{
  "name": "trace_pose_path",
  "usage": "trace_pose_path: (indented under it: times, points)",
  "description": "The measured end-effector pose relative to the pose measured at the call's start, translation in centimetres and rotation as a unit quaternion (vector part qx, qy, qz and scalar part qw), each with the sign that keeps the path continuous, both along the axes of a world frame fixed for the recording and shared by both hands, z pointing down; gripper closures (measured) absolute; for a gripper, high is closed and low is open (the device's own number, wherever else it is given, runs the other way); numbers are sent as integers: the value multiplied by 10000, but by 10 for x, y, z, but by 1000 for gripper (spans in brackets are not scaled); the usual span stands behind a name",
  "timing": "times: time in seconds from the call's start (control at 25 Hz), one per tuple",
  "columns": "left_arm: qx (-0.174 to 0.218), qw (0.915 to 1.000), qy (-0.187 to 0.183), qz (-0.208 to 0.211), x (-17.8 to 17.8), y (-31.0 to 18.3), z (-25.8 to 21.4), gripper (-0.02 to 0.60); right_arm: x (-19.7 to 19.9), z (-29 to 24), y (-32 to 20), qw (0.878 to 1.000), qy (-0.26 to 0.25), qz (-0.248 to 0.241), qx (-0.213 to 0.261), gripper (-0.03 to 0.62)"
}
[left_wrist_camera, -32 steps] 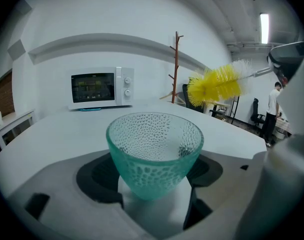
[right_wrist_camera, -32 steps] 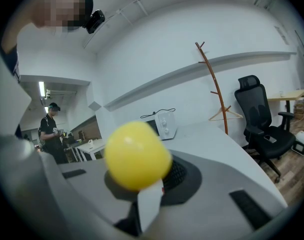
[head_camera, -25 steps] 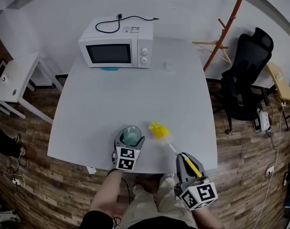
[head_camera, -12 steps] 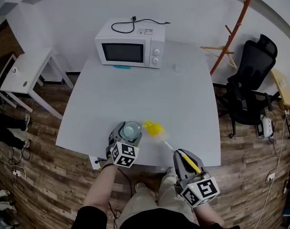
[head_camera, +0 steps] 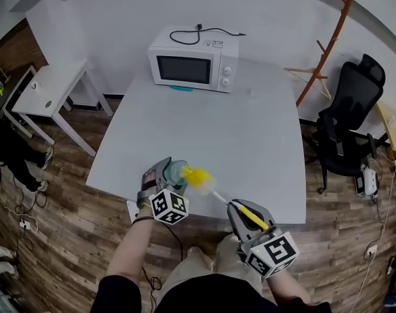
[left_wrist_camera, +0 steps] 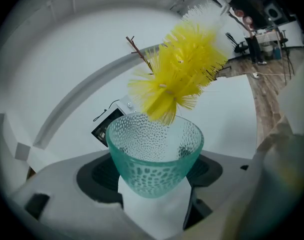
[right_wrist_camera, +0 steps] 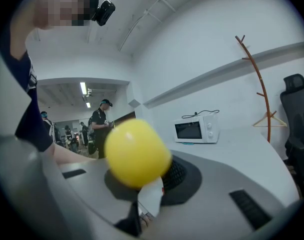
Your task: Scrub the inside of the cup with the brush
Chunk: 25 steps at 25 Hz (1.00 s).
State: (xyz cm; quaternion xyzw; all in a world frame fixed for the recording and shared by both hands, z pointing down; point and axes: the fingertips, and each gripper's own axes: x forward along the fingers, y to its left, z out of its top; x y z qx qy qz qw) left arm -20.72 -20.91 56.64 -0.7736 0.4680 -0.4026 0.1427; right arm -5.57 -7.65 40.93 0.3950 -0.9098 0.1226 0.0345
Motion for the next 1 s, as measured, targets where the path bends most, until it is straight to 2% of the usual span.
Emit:
trace_pose_path:
  times: [0.24,0.32,0.6,1.0]
  points:
    - [360,9955,-840,238,-8,16,-17,194,-19,-3,9,9984,277,-466,181,545]
    - [439,9934,-1014,294,-10,20,-19,193,-27,-2,12,9969,387,-655,203,545]
    - [487,9912,-1156,413,-6,40,-17,194,-54,6,20,9880,965,-1179,270,545]
    - [503,9911,-1140,474,-1,66,-17,193,-83,16,22,9642,1766,-1788,846,545]
